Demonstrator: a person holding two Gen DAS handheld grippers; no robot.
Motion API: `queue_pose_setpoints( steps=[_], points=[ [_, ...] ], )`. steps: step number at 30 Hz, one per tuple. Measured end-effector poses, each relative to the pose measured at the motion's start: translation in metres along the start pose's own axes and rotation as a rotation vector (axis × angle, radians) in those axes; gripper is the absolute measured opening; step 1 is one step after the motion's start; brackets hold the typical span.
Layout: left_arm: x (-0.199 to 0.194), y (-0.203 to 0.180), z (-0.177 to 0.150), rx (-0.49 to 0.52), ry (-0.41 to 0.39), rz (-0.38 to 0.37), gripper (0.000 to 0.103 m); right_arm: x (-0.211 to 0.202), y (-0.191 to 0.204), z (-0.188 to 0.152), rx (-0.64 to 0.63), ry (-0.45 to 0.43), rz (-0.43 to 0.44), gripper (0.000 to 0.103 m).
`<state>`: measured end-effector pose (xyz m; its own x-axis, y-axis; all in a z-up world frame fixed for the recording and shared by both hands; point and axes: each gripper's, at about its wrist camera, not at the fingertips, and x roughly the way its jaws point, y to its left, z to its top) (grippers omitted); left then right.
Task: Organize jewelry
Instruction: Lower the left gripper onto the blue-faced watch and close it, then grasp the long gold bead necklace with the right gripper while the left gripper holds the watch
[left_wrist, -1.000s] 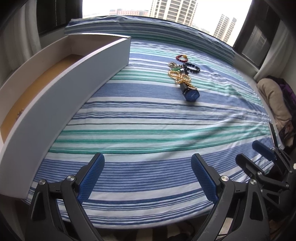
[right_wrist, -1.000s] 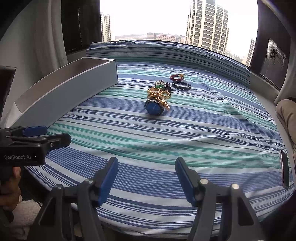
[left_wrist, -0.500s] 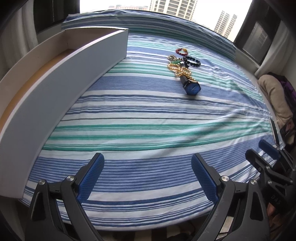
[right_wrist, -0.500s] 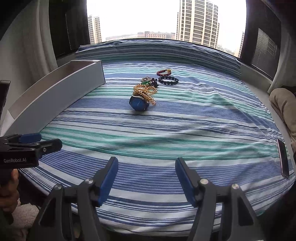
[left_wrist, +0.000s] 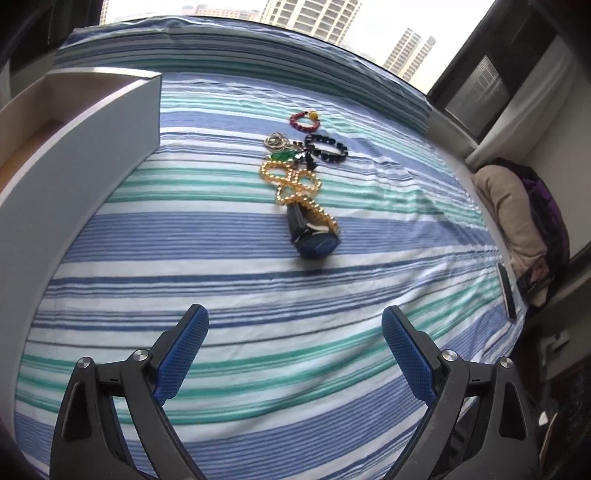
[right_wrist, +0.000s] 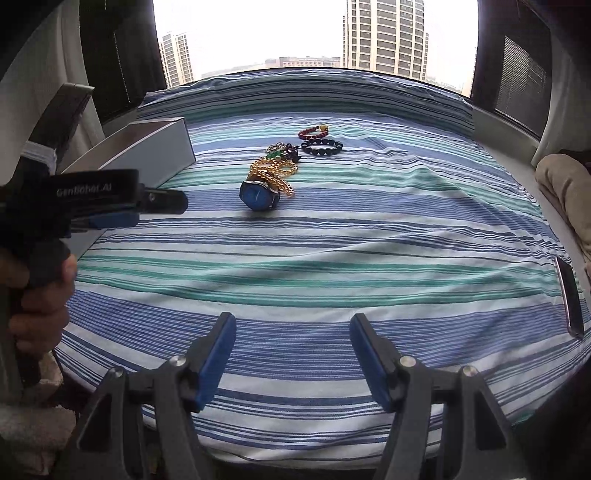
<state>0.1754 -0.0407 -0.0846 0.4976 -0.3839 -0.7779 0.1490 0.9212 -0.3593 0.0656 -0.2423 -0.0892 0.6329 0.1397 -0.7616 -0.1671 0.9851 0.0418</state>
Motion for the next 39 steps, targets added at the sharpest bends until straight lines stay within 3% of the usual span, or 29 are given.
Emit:
queue_pose_setpoints(
  steps=[5, 12, 14, 15, 20, 26, 33, 39],
  points=[
    [0.053, -0.022, 0.031, 0.072, -0.014, 0.031, 0.095, 0.001, -0.009, -0.004, 0.024, 0.011, 0.002, 0.065],
    [0.093, -0.03, 0.038, 0.121, -0.017, 0.056, 0.091, 0.003, -0.023, -0.012, 0.061, 0.027, -0.002, 0.065],
    [0.097, -0.029, 0.035, 0.14, 0.015, 0.037, 0.056, 0.004, -0.029, -0.014, 0.078, 0.034, -0.007, 0.065],
    [0.098, -0.028, 0.033, 0.137, 0.031, 0.012, 0.054, 0.005, -0.031, -0.015, 0.086, 0.036, -0.008, 0.065],
    [0.082, -0.021, 0.023, 0.127, 0.044, -0.008, 0.052, 0.008, -0.036, -0.015, 0.104, 0.039, -0.012, 0.065],
    [0.034, -0.009, 0.001, 0.156, 0.016, -0.007, 0.052, 0.007, -0.031, -0.013, 0.091, 0.035, -0.007, 0.065],
    [-0.011, 0.018, -0.036, 0.147, 0.044, -0.003, 0.052, 0.007, -0.019, -0.008, 0.068, 0.043, 0.013, 0.065],
    [-0.039, 0.044, -0.059, 0.09, 0.042, 0.044, 0.052, 0.023, -0.019, 0.008, 0.071, 0.078, 0.107, 0.065]
  ],
)
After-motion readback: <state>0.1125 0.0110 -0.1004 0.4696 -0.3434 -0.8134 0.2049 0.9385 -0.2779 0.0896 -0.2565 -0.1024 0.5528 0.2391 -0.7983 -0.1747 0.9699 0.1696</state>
